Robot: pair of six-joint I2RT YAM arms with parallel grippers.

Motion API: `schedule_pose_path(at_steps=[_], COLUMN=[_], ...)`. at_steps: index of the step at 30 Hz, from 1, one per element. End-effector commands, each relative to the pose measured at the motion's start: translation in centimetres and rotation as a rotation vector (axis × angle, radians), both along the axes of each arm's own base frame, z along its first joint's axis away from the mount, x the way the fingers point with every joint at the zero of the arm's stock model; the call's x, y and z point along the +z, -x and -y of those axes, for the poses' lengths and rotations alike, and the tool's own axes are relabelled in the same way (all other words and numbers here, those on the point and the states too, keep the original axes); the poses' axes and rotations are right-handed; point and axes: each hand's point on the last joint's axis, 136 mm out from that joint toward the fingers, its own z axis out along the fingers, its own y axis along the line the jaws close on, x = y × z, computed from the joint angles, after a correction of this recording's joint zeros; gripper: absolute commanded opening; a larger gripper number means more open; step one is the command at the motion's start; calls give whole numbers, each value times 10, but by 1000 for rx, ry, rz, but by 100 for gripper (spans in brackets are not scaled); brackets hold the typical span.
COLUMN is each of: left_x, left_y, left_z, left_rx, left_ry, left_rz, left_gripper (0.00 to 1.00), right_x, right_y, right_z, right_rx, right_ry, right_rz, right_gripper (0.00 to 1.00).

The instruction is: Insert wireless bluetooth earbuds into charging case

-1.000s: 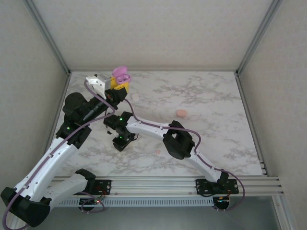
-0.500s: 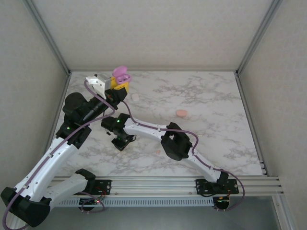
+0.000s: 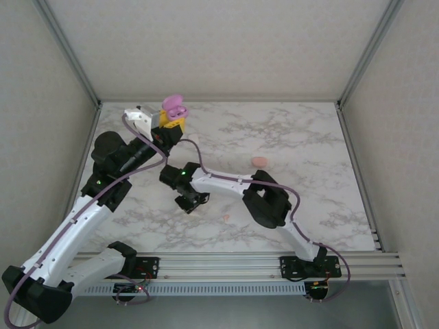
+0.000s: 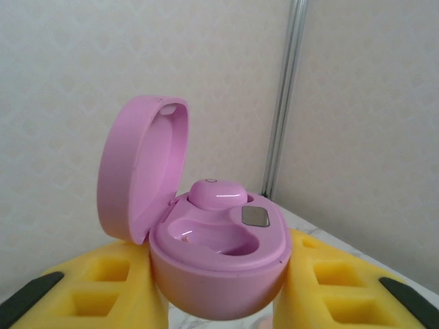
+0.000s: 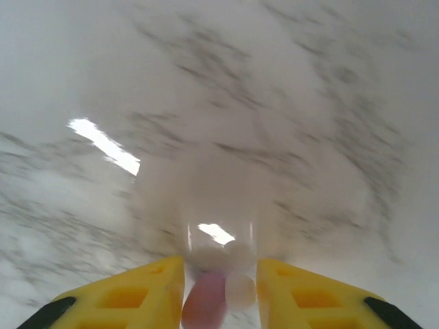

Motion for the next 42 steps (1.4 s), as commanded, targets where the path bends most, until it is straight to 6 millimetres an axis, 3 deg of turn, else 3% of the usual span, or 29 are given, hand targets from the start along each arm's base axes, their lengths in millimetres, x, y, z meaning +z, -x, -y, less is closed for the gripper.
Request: schedule_pose_path(at_steps=[1, 6, 9, 22, 29, 34, 42], left_x=[16, 13, 12, 10, 10, 8, 8], left_y=[0, -2, -2, -2, -2, -3, -2], left_z=[-4, -1, -1, 0, -1, 1, 1], left_rx=[12, 4, 4, 2, 1, -8, -10], left_ry=[13, 11, 10, 8, 10, 9, 9], left_rz=[40, 34, 31, 26, 25, 18, 16], left_gripper=[30, 30, 30, 31, 31, 31, 31], right_x=[16, 2, -3, 16, 22, 17, 2], right_y=[-25, -38, -40, -47, -36, -25, -23], right_z=[27, 77, 89, 88, 83, 75, 84], right_rx=[-171, -373, -445, -474, -420, -292, -206], right_ry=[-42, -29, -61, -109, -142, -92, 75], right_rz=[50, 15, -19, -6, -53, -74, -49], right_gripper=[33, 33, 33, 36, 39, 39, 37])
